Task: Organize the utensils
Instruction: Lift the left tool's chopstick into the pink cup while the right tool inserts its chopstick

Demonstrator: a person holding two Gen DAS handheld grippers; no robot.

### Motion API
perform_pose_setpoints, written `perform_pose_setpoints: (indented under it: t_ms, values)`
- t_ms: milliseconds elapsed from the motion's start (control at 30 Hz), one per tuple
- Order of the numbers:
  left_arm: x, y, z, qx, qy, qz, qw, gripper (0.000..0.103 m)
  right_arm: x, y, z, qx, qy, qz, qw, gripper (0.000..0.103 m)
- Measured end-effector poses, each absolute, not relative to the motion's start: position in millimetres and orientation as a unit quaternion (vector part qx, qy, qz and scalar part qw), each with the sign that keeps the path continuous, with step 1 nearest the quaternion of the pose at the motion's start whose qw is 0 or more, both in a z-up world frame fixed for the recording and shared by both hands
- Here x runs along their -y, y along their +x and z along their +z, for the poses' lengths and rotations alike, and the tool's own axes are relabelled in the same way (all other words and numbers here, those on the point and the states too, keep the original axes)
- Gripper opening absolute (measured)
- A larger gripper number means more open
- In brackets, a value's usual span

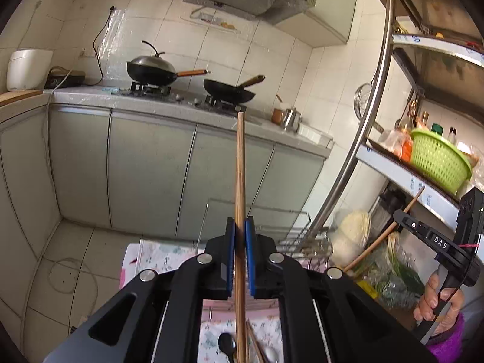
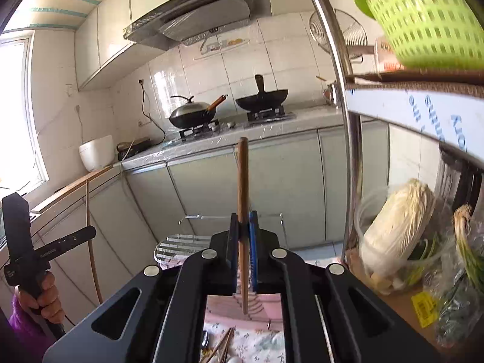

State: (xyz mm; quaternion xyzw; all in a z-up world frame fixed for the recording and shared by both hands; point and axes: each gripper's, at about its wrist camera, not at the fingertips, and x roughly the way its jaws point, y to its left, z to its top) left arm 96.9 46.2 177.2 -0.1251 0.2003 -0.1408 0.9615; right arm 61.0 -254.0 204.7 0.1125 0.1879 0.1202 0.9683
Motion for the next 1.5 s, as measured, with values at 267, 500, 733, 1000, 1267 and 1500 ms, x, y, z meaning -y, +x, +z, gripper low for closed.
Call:
perform_pose_setpoints:
  t_ms: [267,500,733,1000,1267,1500]
  values:
    - [-52,157,190,-0.139,-0.141,-0.100,0.975,0.006,265,105,205,-0.187,0.089,0.083,0.975,0.007]
    - [-44,200,158,-0.115,-0.113,-0.068,0.985,0.006,263,136,170,-0.242,0.085,0.084,0.963,0.007]
    - [-24,209,115,-0.106,-0.056,-0.049,0.992,0.006,259,152,141,-0.289,0.088,0.093,0.949,0.007]
    - [-25,212,75,-0.166,-0.062,-0.064,0.982,0.006,254,164,114,-0.331,0.095,0.097,0.934,0.007]
    - [-32,220,52,-0.241,-0.084,-0.085,0.963,0.006,256,169,102,-0.345,0.108,0.093,0.928,0.007]
    - [-39,224,50,-0.278,-0.109,-0.082,0.951,0.031,260,172,98,-0.365,0.118,0.087,0.920,0.011]
